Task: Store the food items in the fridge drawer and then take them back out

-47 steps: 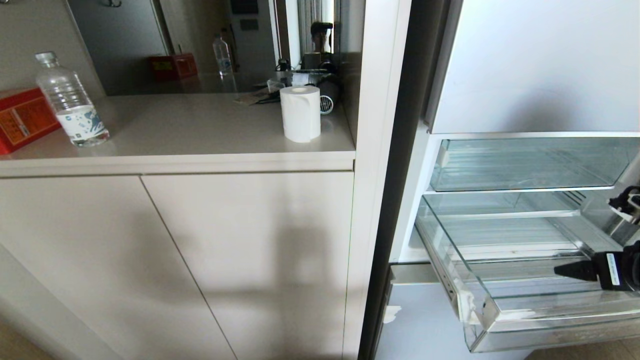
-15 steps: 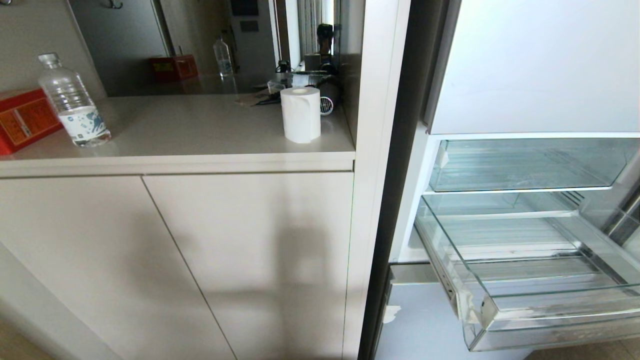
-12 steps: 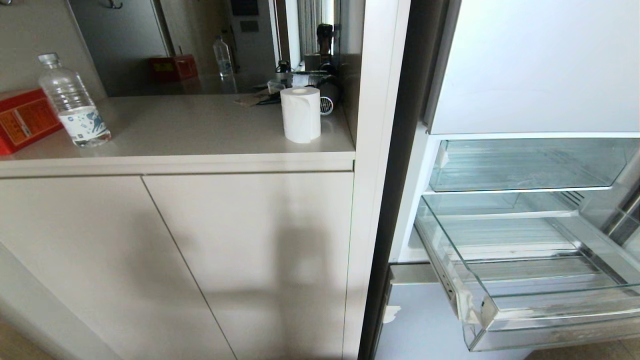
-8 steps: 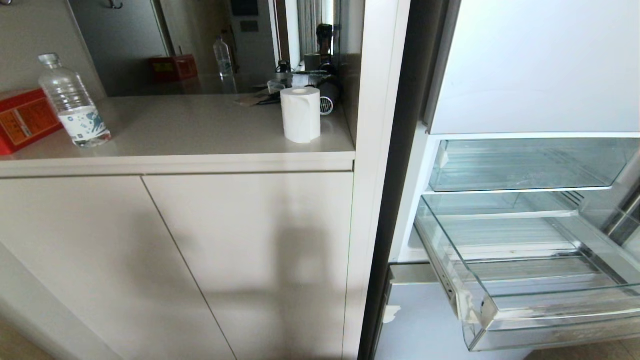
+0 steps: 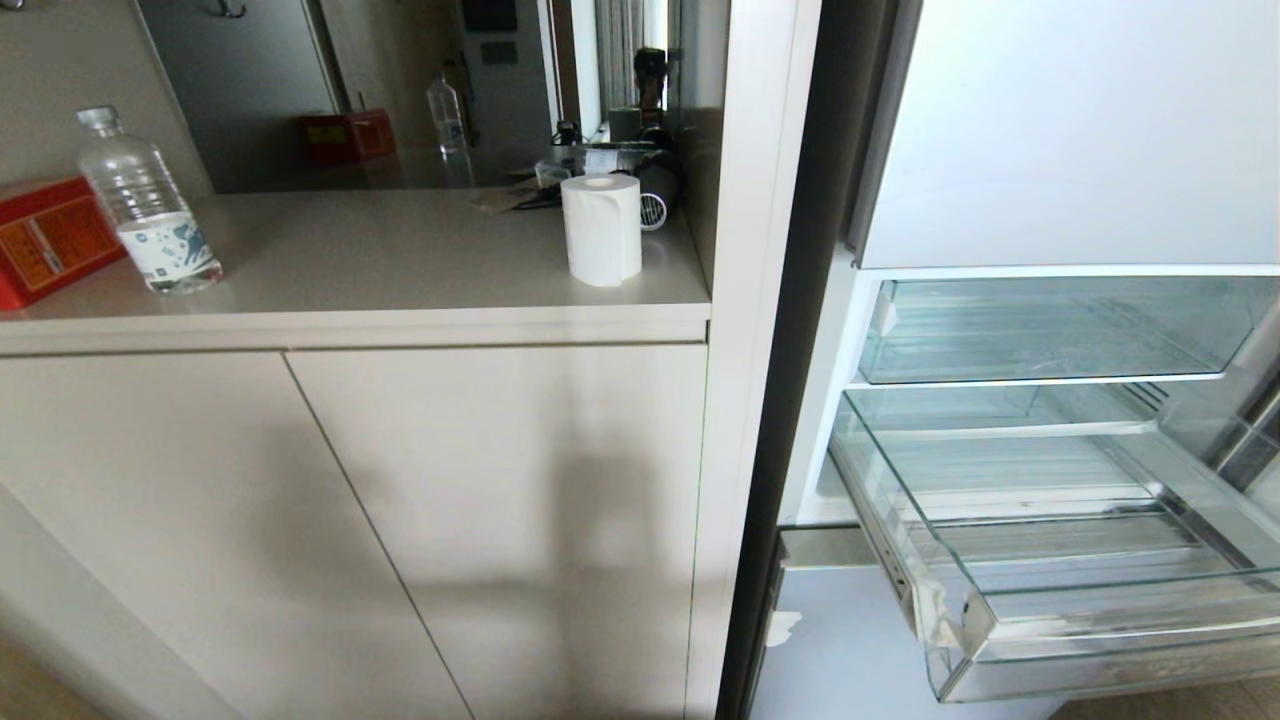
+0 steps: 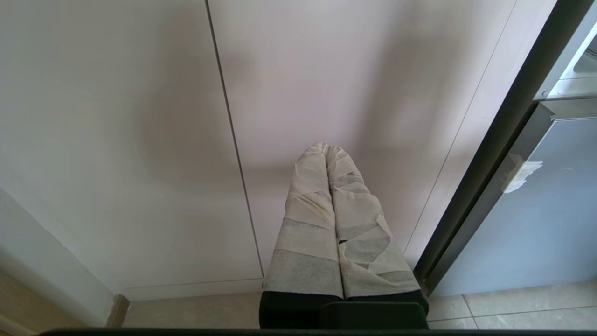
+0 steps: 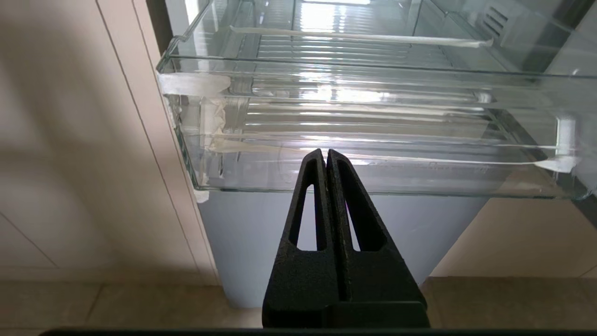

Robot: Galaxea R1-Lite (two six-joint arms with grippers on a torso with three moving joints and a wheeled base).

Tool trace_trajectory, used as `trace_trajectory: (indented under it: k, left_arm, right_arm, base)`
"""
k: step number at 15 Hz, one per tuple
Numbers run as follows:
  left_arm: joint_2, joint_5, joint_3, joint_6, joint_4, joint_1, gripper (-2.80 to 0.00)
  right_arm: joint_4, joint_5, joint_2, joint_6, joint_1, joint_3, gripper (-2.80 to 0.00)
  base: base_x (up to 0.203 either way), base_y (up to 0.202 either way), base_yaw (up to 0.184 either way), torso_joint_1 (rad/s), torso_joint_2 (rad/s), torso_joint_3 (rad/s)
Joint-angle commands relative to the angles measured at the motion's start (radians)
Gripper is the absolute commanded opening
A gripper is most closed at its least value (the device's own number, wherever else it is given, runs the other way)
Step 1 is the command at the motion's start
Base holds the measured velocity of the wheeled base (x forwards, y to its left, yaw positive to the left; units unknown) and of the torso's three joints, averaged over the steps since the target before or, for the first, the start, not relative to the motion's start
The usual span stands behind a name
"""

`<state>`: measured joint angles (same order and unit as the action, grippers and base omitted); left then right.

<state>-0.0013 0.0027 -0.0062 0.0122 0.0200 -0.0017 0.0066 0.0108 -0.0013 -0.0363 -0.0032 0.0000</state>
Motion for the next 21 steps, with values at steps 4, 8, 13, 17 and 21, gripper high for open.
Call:
trace_trajectory:
  k: [4, 8, 13, 17, 21]
  left_arm:
    - [0.001, 0.0, 0.0, 0.0, 0.0, 0.0, -2.8]
    - [0.001, 0.0, 0.0, 0.0, 0.0, 0.0, -2.8]
    - [0.0, 0.0, 0.0, 0.0, 0.0, 0.0, -2.8]
    - [0.001, 0.0, 0.0, 0.0, 0.0, 0.0, -2.8]
    - [0.001, 0.0, 0.0, 0.0, 0.0, 0.0, -2.8]
  right_arm:
    - [0.0, -0.005, 0.0, 0.007, 0.0, 0.0, -2.8]
    - [0.0, -0.006, 0.0, 0.01, 0.0, 0.0, -2.8]
    - [0.0, -0.006, 0.0, 0.009, 0.0, 0.0, -2.8]
    - [0.0, -0.006, 0.0, 0.01, 0.0, 0.0, -2.8]
    - [0.0, -0.006, 0.0, 0.012, 0.0, 0.0, -2.8]
  base:
    - [-0.002, 0.001, -0.019, 0.001, 0.0, 0.001]
    - [-0.002, 0.007, -0.16, 0.0, 0.0, 0.0]
    - [0.0, 0.006, -0.175, 0.006, 0.0, 0.002]
    - [0.0, 0.006, -0.174, -0.002, 0.0, 0.004]
    - [-0.002, 0.006, -0.164, 0.002, 0.0, 0.002]
